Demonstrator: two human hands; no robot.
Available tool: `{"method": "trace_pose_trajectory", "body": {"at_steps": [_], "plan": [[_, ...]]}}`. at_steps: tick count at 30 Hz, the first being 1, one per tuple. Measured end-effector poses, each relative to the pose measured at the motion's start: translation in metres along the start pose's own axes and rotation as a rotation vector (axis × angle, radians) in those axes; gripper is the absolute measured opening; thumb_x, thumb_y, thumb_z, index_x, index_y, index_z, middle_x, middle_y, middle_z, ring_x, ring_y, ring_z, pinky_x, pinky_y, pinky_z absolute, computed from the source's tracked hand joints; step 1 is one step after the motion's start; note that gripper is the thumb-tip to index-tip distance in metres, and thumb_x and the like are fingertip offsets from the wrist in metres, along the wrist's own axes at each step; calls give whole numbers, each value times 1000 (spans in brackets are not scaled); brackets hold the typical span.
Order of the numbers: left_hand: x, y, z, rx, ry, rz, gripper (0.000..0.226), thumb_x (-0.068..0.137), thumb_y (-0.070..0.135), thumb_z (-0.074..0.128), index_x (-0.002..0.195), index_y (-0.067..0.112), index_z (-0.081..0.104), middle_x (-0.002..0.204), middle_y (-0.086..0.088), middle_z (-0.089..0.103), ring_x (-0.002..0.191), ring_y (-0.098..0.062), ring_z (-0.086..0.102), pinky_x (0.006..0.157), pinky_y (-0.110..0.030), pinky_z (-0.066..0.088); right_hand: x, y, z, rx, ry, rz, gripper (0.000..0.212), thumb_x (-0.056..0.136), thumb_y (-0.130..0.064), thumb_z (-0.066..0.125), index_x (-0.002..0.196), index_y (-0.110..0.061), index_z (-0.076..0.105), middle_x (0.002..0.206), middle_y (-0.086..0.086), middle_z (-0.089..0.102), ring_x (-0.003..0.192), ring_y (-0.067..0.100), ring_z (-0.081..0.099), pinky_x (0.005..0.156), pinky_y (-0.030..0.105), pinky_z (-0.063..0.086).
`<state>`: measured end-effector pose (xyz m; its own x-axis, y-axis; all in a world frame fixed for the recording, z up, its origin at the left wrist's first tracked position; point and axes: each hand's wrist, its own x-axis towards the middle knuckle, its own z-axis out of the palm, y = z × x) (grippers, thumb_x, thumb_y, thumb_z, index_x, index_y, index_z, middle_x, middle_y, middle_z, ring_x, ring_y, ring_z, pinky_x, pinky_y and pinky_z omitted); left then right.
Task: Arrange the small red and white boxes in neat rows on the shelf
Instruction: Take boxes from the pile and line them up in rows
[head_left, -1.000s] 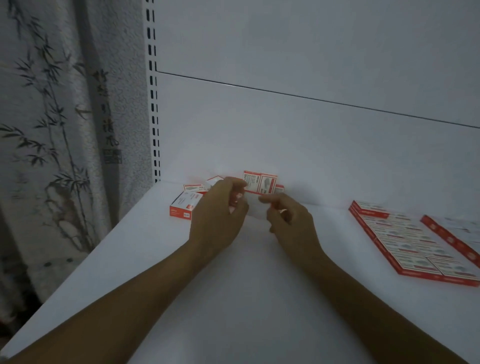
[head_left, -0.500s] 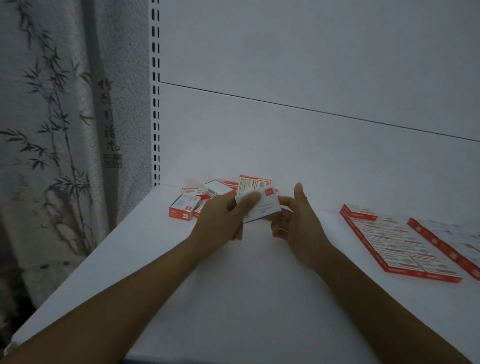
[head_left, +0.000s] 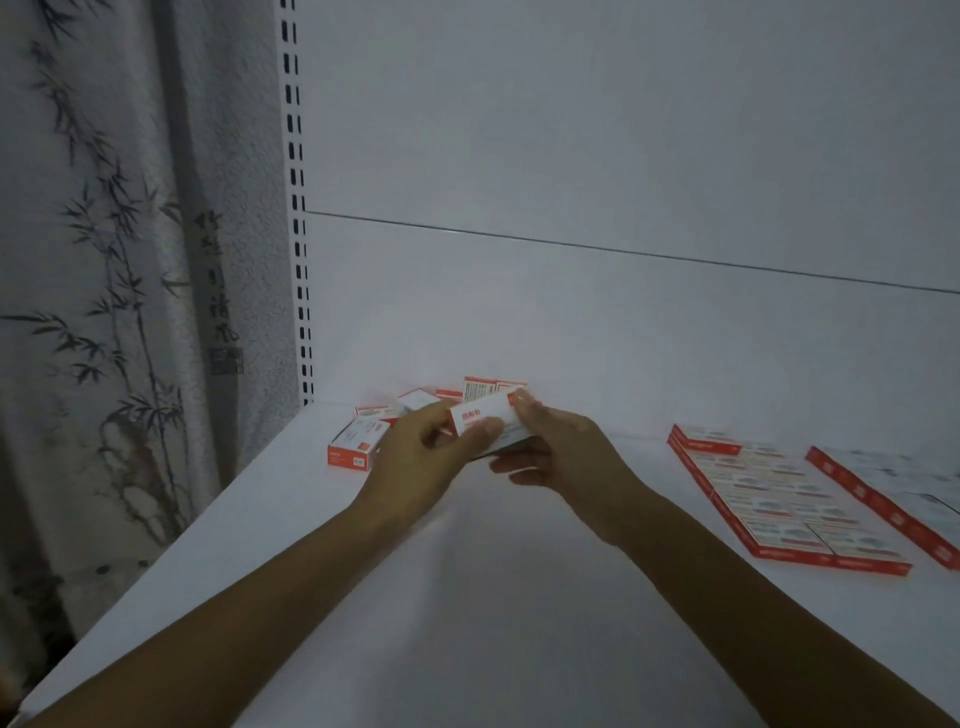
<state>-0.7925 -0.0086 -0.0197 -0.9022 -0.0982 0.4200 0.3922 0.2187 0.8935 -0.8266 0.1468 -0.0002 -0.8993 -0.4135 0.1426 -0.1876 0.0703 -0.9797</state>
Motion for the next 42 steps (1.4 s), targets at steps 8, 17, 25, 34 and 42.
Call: {"method": "trace_pose_trajectory", "body": {"at_steps": [8, 17, 25, 34, 42], "plan": [[3, 33, 43, -107, -79, -45, 31, 86, 28, 60, 115, 16, 64, 109, 2, 69, 97, -16, 66, 86, -34, 54, -46, -20, -55, -247, 47, -176, 67, 73, -43, 68, 132, -34, 36, 104, -15, 63, 87, 11, 68, 69, 20, 56], [-10, 68, 149, -199, -229, -102, 17, 87, 29, 56, 103, 29, 63, 97, 4, 73, 81, -18, 71, 71, -25, 57, -96, -14, -158, -634, 188, -436, 54, 77, -24, 73, 109, -52, 41, 94, -32, 54, 86, 3, 63, 71, 14, 54], [-15, 84, 273, -130, -287, -77, 21, 88, 26, 58, 106, 21, 66, 97, 5, 72, 82, -14, 70, 69, -20, 54, -152, 1, -265, -649, 232, -351, 58, 75, -27, 74, 120, -42, 40, 88, -22, 58, 75, 1, 62, 68, 16, 54], [-17, 89, 396, 156, -293, 116, 41, 77, 56, 53, 114, 38, 54, 101, 29, 60, 93, 15, 57, 71, -8, 49, -199, 28, -382, -593, 329, -302, 47, 71, -22, 78, 109, -34, 54, 88, -10, 67, 72, 6, 65, 65, 18, 52], [-3, 59, 459, 813, -367, 272, 59, 85, 43, 58, 137, 25, 37, 141, 5, 44, 129, -17, 38, 99, -35, 37, -197, 65, -478, -653, 306, -8, 54, 71, -15, 78, 120, -21, 58, 90, 9, 70, 72, 16, 63, 64, 20, 47]]}}
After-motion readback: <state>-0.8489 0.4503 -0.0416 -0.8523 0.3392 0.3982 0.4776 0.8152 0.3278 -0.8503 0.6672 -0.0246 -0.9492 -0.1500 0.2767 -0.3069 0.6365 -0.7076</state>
